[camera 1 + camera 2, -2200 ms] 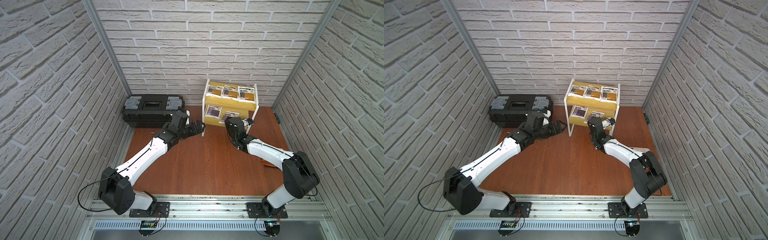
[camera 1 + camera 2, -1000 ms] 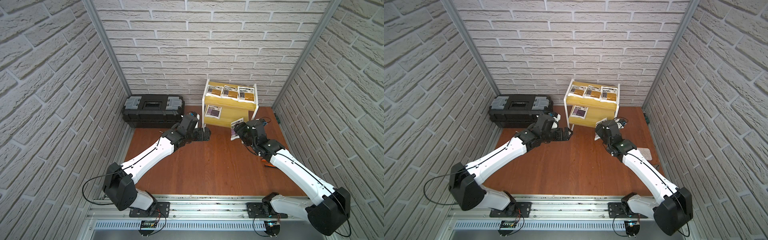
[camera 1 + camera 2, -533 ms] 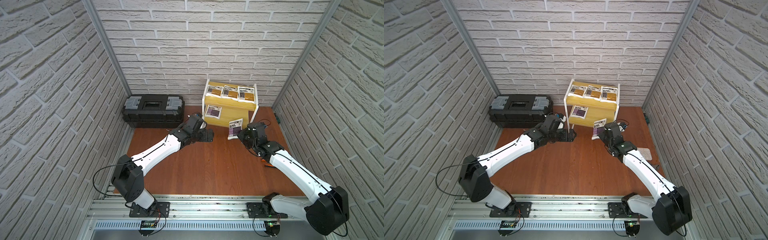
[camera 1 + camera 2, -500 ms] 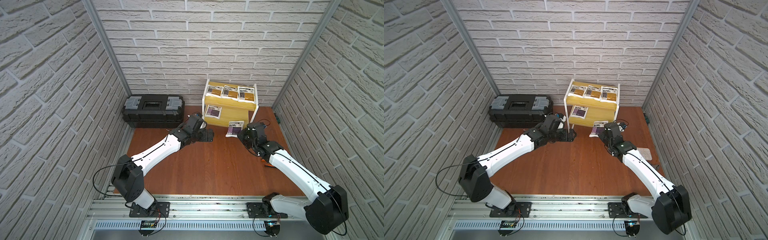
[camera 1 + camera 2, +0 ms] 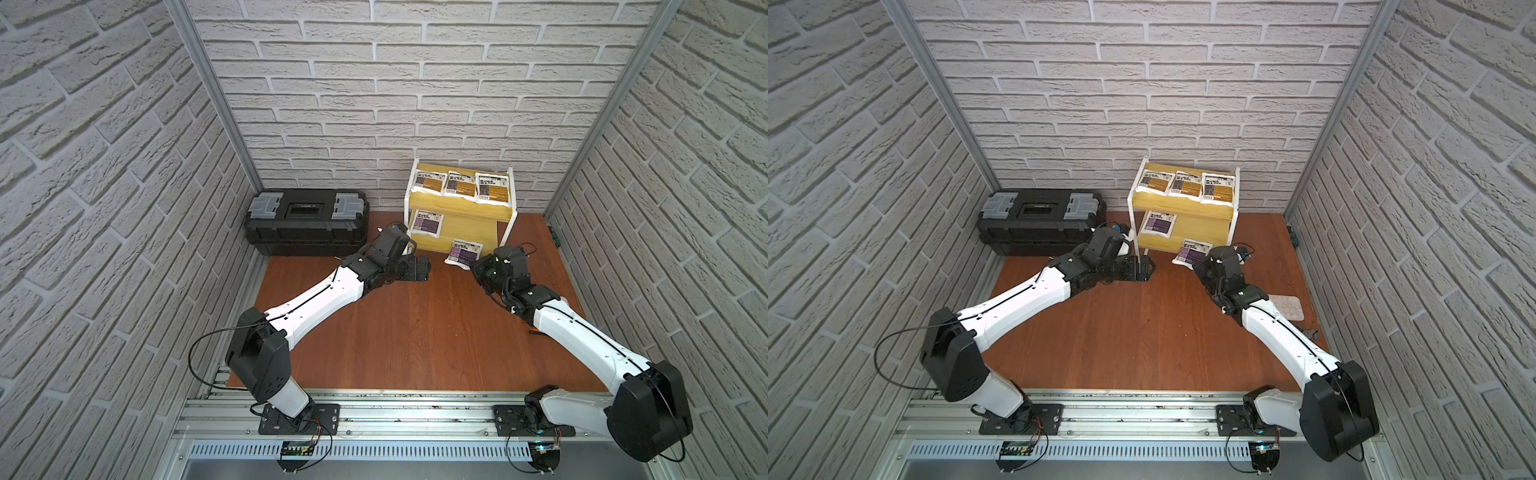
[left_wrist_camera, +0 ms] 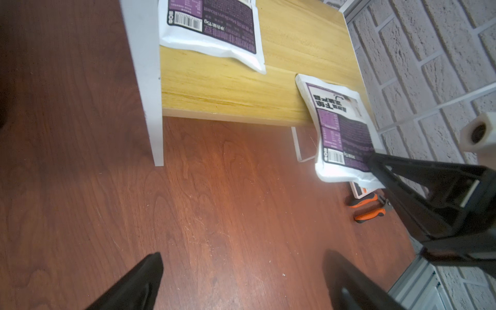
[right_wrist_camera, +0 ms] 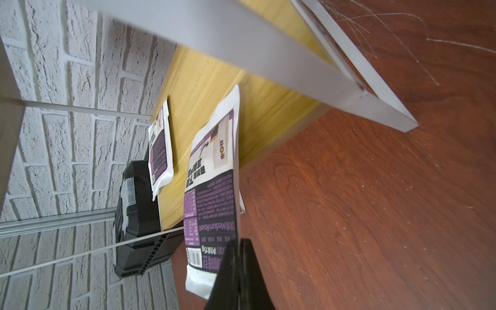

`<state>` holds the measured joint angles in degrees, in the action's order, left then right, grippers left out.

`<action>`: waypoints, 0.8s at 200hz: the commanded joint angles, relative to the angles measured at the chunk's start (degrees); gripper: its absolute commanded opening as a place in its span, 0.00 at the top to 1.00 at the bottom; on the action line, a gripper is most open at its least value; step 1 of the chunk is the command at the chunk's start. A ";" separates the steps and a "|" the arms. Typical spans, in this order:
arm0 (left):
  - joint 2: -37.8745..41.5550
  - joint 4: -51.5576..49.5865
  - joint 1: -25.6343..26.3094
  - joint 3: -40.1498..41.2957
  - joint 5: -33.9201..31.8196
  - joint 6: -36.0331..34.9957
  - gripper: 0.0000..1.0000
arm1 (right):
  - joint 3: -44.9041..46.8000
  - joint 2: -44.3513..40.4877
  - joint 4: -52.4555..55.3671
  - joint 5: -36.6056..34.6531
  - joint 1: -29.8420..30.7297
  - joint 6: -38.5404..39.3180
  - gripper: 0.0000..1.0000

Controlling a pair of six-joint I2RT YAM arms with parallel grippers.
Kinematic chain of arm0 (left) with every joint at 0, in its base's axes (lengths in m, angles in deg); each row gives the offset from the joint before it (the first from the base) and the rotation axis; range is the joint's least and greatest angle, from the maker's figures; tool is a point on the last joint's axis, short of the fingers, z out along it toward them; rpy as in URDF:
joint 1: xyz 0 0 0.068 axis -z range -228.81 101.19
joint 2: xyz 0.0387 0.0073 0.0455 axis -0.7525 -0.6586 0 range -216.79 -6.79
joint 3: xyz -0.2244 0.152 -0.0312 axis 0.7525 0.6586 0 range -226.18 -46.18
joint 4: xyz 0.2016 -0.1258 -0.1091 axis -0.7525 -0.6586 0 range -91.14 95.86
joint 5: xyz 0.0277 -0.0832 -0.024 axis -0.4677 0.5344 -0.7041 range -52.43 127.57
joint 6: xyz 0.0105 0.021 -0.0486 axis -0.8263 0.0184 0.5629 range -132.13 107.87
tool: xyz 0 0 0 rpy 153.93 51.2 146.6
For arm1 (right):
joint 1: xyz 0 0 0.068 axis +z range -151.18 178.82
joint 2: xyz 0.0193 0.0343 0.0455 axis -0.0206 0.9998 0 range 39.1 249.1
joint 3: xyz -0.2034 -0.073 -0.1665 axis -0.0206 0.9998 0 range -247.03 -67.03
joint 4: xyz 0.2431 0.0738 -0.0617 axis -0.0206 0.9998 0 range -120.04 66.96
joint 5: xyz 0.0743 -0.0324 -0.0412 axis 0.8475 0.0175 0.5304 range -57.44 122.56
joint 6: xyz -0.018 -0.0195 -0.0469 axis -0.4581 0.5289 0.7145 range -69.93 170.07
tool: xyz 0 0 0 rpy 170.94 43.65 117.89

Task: Place the bagged coffee beans on the shelf by color
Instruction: Place the bagged coffee beans on the shelf.

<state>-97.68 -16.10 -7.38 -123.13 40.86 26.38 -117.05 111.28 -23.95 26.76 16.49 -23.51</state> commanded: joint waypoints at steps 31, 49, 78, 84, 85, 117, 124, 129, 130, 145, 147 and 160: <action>-2.91 0.67 0.32 -3.79 -0.09 -1.59 0.02 | -6.34 7.04 -4.81 -0.96 -0.29 -4.05 0.98; -4.45 0.68 0.43 -4.85 0.09 -1.59 0.01 | -7.47 8.59 -4.88 -1.40 -0.27 -4.45 0.97; -7.85 0.94 1.02 -7.41 -0.29 -1.50 0.02 | -7.90 9.56 -4.51 -2.36 -0.27 -4.80 0.96; -8.66 0.92 1.25 -8.04 -0.57 -1.42 0.02 | -7.86 9.56 -4.43 -2.53 -0.29 -4.77 0.95; -8.81 0.89 1.27 -8.13 -0.66 -1.42 0.02 | -7.88 9.56 -4.38 -2.54 -0.28 -4.84 0.95; -12.86 1.43 2.56 -11.66 -2.13 -1.15 0.01 | -7.64 9.56 -4.29 -2.37 -0.28 -4.77 0.94; -13.73 1.26 2.77 -12.48 -2.55 -1.14 0.01 | -7.55 9.48 -4.24 -2.37 -0.27 -4.77 0.94; -14.29 1.14 2.91 -13.05 -3.02 -1.08 0.01 | -7.55 9.47 -4.24 -2.34 -0.31 -4.78 0.93; -14.39 1.09 2.93 -13.18 -3.11 -1.07 0.01 | -7.55 9.47 -4.24 -2.36 -0.33 -4.80 0.93; -16.00 1.12 3.14 -14.79 -3.92 -0.62 0.02 | -7.47 9.55 -4.14 -2.28 -0.27 -4.83 0.92; -16.16 1.10 3.13 -14.98 -3.93 -0.58 0.01 | -7.46 9.56 -4.15 -2.28 -0.31 -4.89 0.92; -17.40 1.02 3.29 -16.45 -4.34 -0.36 0.02 | -7.46 9.65 -4.24 -2.08 -0.27 -4.84 0.91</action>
<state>-113.40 -16.47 -4.58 -136.24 38.56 26.00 -123.45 120.90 -26.42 25.95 16.49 -27.75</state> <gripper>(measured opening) 0.985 0.082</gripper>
